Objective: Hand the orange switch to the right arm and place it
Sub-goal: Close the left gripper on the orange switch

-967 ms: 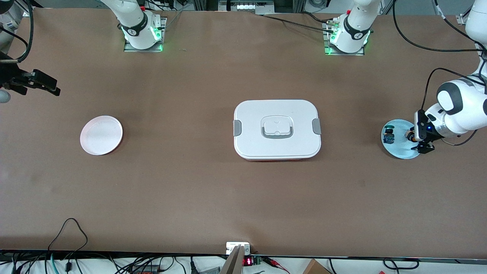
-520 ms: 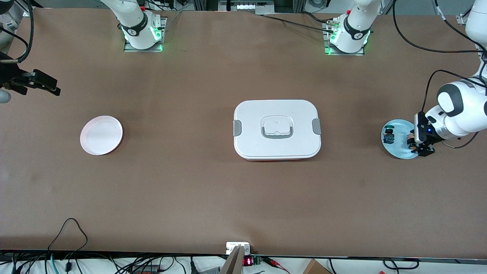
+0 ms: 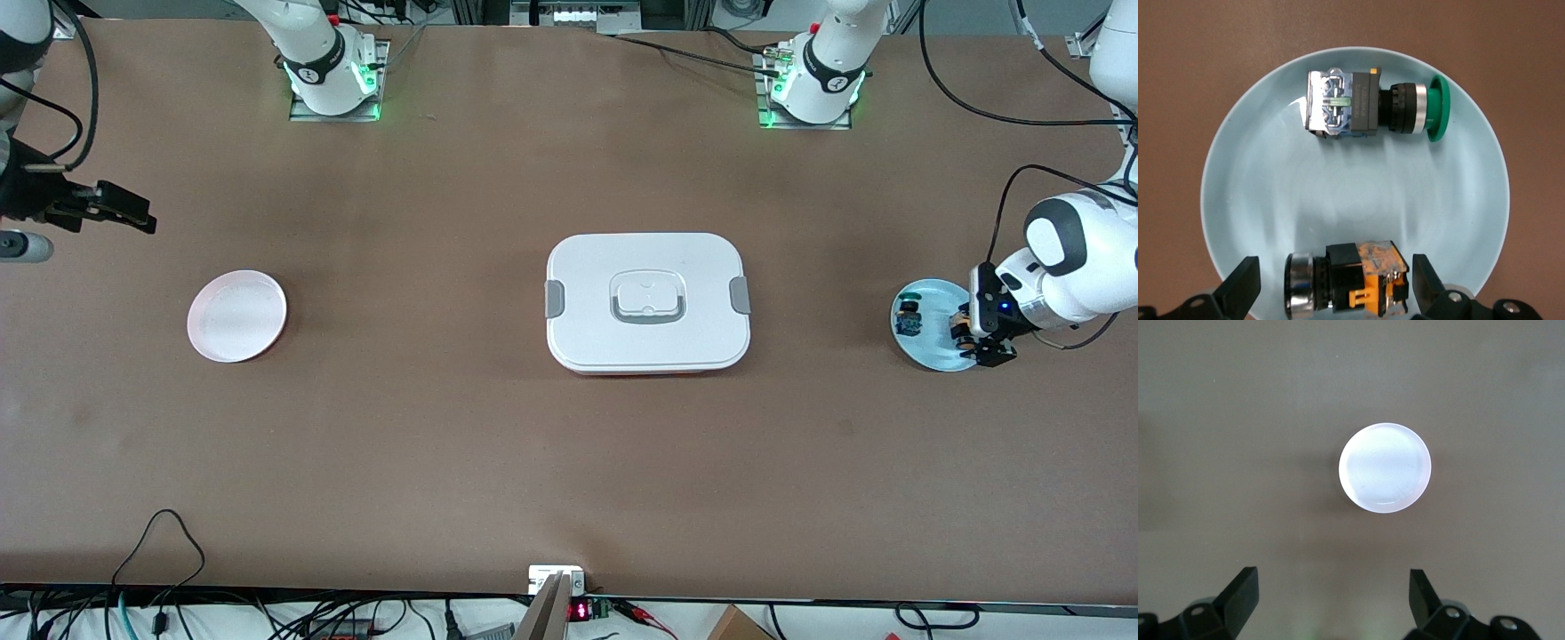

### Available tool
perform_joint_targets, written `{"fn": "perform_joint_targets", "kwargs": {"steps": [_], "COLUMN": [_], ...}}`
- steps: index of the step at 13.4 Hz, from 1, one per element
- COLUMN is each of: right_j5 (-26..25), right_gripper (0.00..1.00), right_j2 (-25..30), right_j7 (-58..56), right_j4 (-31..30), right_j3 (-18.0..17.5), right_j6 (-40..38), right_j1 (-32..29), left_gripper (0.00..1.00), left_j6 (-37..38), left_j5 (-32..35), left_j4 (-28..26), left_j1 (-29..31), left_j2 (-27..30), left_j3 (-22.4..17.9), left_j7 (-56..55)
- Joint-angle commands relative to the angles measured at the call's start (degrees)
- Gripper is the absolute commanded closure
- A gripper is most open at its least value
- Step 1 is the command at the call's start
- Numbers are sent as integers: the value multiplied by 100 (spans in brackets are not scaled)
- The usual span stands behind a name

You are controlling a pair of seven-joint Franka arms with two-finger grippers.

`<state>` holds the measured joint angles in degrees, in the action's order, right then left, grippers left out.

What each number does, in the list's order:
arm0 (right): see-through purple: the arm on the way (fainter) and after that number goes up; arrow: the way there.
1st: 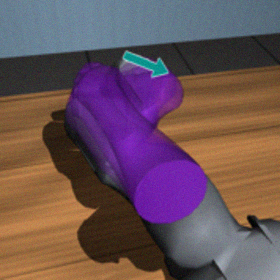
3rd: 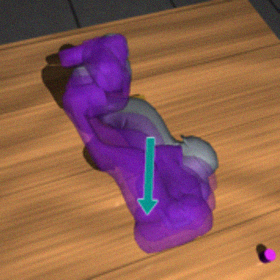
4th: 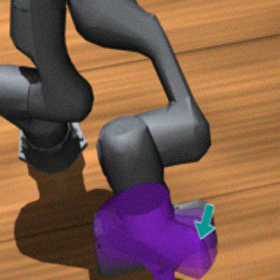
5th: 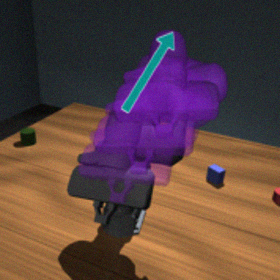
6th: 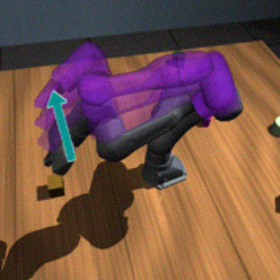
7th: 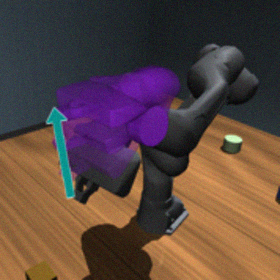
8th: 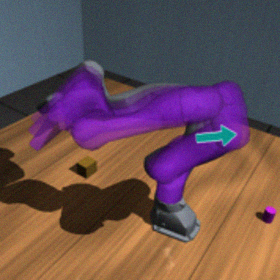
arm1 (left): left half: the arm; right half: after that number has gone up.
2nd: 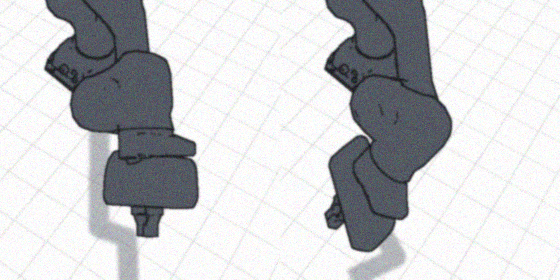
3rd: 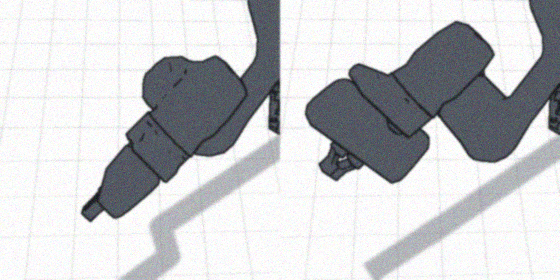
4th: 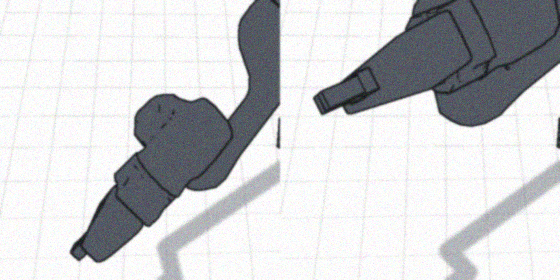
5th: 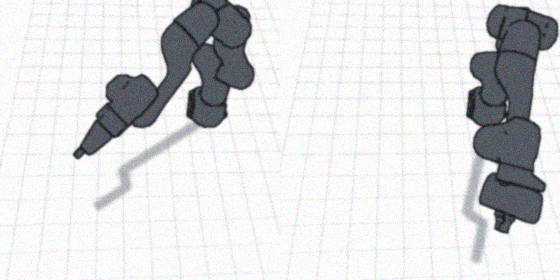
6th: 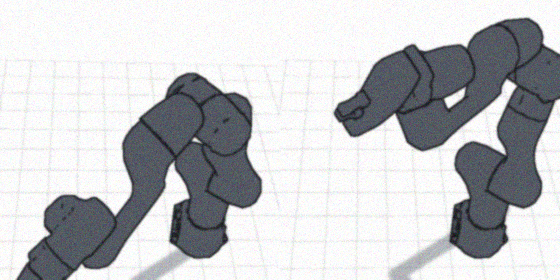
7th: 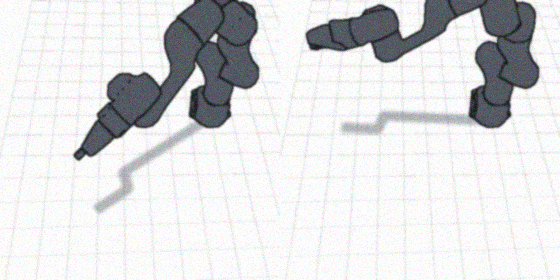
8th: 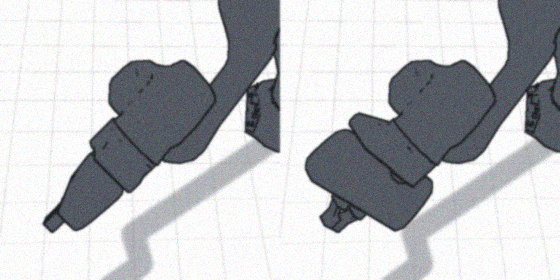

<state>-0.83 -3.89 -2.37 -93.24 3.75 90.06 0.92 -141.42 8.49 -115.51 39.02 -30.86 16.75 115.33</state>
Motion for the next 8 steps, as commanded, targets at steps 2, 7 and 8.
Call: {"fn": "perform_joint_targets", "kwargs": {"steps": [2, 7, 8], "right_j5": [-14, 3, 12], "right_gripper": [0, 0, 0], "right_j2": [-147, -200, -200], "right_j7": [-27, 34, 34], "right_j4": [78, 87, 87], "right_j3": [-14, -14, -14], "right_j6": [-85, -85, -85], "right_j1": [-30, -21, -13], "left_gripper": [0, 8, 14], "left_j6": [18, 9, 9], "left_j5": [-110, -93, -75], "left_j4": [90, 99, 108], "left_j1": [62, 71, 71], "left_j2": [-95, -95, -104], "left_j3": [39, 39, 39], "left_j7": [209, 209, 252]}}
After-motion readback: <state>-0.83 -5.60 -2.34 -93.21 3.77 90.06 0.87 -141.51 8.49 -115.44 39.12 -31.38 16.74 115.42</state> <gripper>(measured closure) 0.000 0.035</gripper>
